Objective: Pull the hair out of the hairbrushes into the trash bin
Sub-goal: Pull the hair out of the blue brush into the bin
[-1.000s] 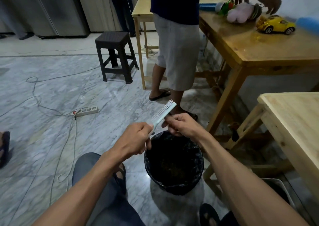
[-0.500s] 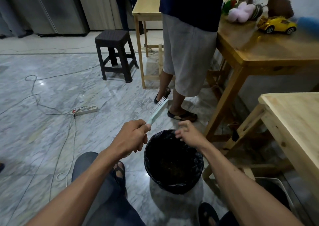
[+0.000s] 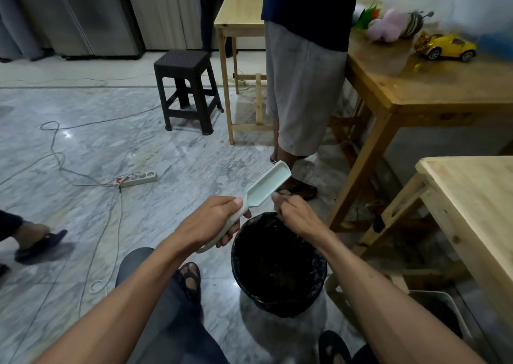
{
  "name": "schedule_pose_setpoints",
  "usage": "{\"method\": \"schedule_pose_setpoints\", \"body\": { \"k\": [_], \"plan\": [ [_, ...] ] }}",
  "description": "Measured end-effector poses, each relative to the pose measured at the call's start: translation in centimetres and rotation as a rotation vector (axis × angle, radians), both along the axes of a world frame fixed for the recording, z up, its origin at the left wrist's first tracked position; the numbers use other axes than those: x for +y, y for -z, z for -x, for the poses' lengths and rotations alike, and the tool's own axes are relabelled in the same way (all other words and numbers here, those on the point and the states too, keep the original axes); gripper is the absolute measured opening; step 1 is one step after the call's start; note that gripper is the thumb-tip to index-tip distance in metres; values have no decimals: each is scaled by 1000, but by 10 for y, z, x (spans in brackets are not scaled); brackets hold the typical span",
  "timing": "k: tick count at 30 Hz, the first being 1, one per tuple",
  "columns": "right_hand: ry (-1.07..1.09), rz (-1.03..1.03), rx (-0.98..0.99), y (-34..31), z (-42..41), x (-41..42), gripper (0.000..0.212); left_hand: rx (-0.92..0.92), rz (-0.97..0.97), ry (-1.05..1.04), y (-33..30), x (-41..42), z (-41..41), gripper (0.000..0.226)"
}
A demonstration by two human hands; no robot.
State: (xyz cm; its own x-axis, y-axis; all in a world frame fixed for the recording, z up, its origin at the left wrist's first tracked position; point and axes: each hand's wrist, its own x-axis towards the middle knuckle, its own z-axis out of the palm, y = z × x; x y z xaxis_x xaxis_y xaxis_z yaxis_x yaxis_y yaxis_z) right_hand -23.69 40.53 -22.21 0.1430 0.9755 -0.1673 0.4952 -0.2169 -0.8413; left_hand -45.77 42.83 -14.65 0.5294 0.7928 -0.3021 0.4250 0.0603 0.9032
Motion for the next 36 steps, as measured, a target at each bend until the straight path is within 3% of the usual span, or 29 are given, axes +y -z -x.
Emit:
{"method": "schedule_pose_setpoints", "body": {
  "k": [4, 7, 8, 10, 12, 15, 17, 19, 24, 27, 31, 36],
  "plan": [
    [66, 9, -175, 18, -5, -7, 49, -42, -55, -60, -2, 4, 2, 42],
    [19, 204, -106, 27, -7, -12, 23, -35, -135, -37, -4, 1, -2, 25],
    [-34, 300, -57, 24, -8, -16, 30, -8, -183, -23, -5, -1, -3, 19],
    [-162, 400, -25, 6, -10, -20, 80, 81, -315, 1, -7, -3, -6, 9],
    [-153, 343, 144, -17, -10, -21, 98, 174, -449, 7, -9, -4, -8, 6],
    [-48, 225, 522, -49, -17, -18, 83, 252, -559, -13, -12, -10, -15, 11],
    [-24, 180, 616, -74, -21, -20, 67, 312, -630, -28, -14, -17, -21, 21],
    [38, 96, 630, -98, -22, -21, 55, 325, -686, -30, -16, -24, -30, 24],
    [131, -97, 597, -135, -34, -22, 26, 170, -666, -96, -25, -28, -49, 7],
    [202, -171, 538, -155, -46, -23, 23, 115, -648, -114, -30, -25, -55, 14],
    [299, -222, 541, -180, -60, -23, 34, 75, -724, -21, -45, -16, -71, 25],
    [447, -295, 507, -222, -92, -41, 22, 9, -855, 155, -75, -4, -113, 40]
  ]
}}
